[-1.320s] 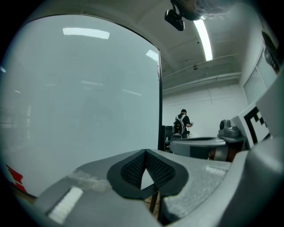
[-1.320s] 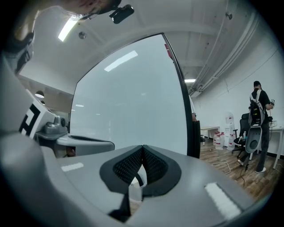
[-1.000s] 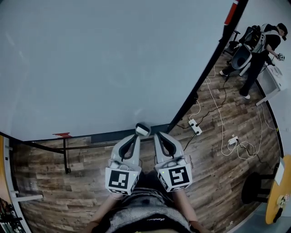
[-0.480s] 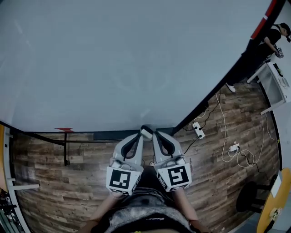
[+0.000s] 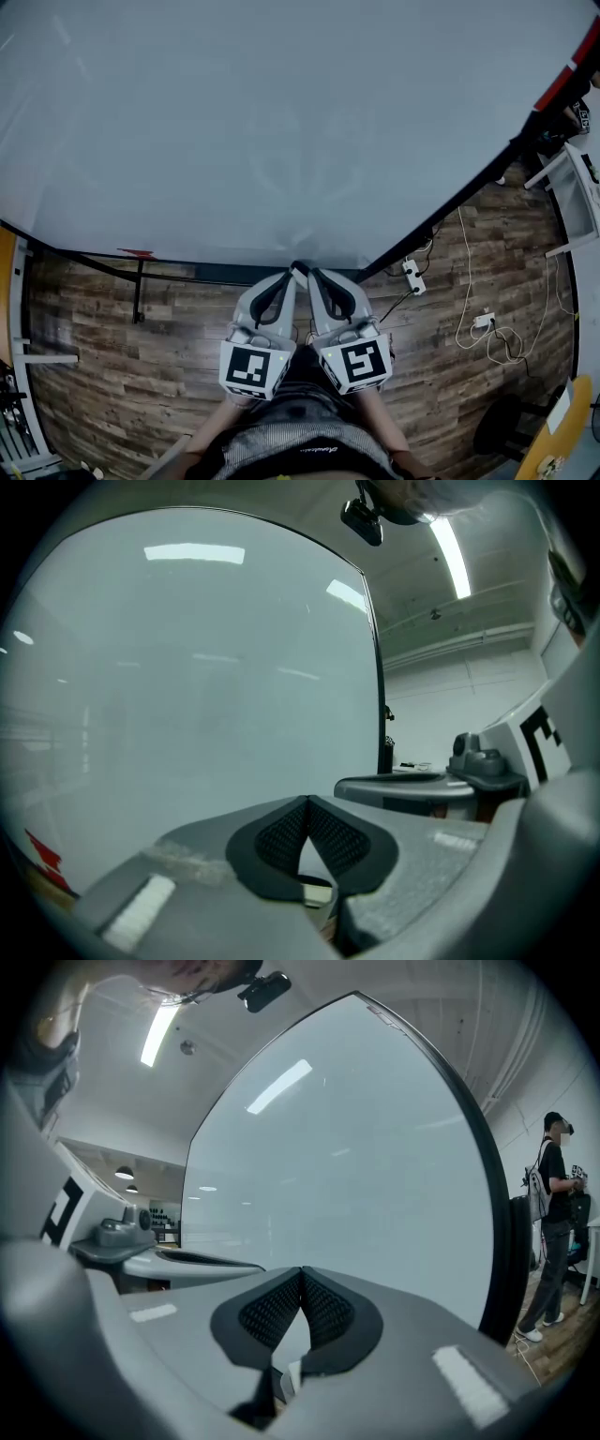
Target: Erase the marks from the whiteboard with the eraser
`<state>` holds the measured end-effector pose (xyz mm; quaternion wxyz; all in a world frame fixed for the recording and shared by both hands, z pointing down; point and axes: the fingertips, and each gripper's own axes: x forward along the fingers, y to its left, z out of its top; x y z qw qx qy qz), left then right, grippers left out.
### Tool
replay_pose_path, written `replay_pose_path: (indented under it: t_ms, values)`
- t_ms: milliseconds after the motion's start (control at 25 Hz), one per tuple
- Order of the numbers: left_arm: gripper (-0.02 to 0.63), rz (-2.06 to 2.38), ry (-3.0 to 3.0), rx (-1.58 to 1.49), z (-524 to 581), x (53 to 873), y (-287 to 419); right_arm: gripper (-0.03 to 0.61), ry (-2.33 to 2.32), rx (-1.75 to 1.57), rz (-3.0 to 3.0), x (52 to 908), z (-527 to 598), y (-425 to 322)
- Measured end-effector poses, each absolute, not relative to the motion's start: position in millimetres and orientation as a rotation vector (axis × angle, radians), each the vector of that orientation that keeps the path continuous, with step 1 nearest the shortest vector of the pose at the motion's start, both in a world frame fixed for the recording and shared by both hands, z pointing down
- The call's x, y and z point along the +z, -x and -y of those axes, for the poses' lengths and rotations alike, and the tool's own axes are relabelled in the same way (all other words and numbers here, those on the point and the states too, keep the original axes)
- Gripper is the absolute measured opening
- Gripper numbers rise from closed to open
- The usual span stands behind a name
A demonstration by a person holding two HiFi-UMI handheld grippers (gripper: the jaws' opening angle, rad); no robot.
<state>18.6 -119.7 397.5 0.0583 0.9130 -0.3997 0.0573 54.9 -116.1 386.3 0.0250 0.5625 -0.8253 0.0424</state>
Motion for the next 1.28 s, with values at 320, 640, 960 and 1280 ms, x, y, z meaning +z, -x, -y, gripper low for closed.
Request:
replay_pose_path:
  t_ms: [320, 640, 960, 1280]
  values:
    - [0.0, 1.253, -2.733, 0.181, 120.9, 402.4, -13.8, 0.002, -1.706, 0.147, 2.557, 392.1, 116.7, -53.1]
    - [0.0, 1.241, -2.749, 0.214, 120.5, 407.3, -8.5, 0.002, -1.679, 0.15, 2.538, 401.0, 117.9, -48.1]
    - [0.0, 1.222, -2.733, 0.233, 122.3, 414.5, -9.0, 0.002, -1.655, 0.202, 2.485, 419.7, 122.0, -49.4]
    - [0.0, 1.229, -2.747, 0.281, 123.1, 425.9, -0.5, 0.002, -1.623, 0.224, 2.465, 441.3, 125.2, -43.5]
